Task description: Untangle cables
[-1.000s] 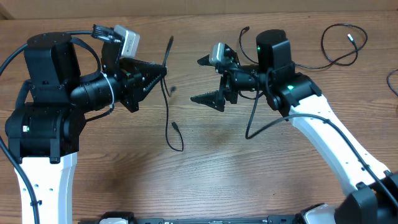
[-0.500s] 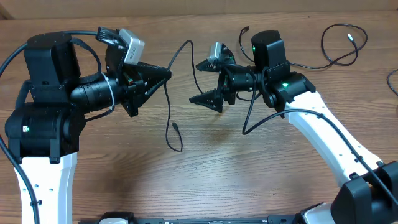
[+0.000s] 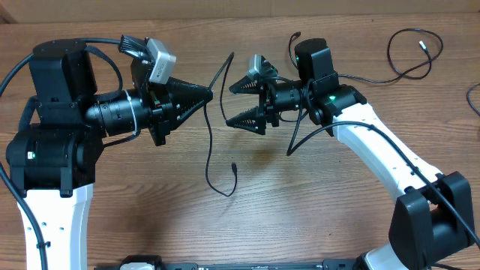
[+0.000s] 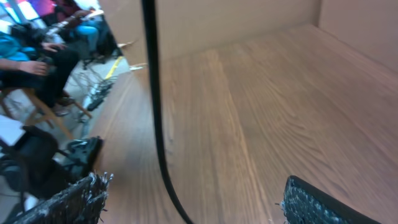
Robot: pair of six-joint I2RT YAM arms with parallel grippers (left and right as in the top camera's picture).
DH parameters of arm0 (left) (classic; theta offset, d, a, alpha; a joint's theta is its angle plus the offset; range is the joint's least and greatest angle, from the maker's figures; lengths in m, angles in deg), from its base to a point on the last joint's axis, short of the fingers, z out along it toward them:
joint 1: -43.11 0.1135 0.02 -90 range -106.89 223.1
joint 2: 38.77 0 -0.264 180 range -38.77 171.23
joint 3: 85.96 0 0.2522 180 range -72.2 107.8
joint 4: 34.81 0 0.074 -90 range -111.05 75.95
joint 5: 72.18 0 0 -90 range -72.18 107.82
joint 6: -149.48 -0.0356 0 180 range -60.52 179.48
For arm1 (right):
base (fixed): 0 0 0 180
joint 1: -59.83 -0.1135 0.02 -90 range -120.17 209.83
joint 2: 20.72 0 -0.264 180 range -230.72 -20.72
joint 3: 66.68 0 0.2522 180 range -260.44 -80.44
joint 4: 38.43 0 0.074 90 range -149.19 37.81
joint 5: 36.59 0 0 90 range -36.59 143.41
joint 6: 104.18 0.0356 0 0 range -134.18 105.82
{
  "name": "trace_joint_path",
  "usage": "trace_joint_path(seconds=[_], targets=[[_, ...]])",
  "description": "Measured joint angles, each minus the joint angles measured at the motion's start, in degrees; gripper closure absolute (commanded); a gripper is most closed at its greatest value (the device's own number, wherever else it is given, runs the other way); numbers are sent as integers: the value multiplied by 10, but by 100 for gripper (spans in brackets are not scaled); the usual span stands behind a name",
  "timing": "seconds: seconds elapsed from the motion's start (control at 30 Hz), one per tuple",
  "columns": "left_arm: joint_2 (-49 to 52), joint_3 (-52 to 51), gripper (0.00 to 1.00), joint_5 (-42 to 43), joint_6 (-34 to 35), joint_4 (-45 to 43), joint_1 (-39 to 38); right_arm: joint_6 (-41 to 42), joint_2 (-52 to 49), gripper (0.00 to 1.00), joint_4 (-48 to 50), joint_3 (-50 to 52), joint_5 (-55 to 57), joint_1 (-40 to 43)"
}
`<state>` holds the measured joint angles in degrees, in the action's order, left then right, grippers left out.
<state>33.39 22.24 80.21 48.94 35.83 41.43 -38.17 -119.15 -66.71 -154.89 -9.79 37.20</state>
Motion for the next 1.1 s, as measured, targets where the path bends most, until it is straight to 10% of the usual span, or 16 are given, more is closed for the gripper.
trace_joint_path(seconds=[0.67, 1.1], targets=[[0, 0, 96, -5, 3, -16, 0, 0, 0, 12, -30, 0, -103, -49], [0, 0, 96, -162, 210, -83, 0, 0, 0, 12, -44, 0, -103, -64]])
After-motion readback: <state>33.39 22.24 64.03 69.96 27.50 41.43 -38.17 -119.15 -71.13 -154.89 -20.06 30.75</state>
